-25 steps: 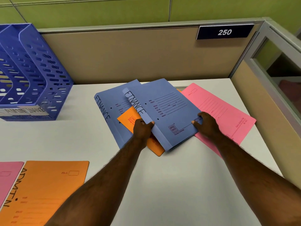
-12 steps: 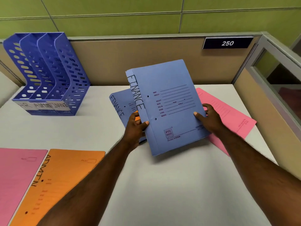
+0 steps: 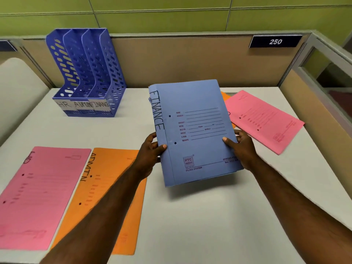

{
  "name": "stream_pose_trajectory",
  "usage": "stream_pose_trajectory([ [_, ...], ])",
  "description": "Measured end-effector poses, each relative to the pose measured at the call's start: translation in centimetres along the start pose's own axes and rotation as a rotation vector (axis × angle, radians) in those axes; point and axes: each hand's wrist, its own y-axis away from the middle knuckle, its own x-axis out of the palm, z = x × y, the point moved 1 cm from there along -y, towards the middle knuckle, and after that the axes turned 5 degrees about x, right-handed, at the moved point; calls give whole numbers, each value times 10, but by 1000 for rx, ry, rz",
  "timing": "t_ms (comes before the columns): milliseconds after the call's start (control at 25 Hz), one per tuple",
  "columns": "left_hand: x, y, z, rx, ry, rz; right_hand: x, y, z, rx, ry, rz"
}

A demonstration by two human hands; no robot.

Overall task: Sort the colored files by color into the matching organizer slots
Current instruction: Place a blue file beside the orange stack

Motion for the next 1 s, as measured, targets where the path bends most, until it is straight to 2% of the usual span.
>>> stream_pose_trajectory([
  [320,-31,72,26,73,-108,64,25,106,-45,66,36,-138],
  [560,-38,105,56,29,-233,144,22,163,-84,145,87,-195],
  [840,-48,120,89,-92,-428,154,33,195,-110,225,196,-237],
  [1000,-49,119,100,-106,-569,99,43,201,-114,222,277,-270],
])
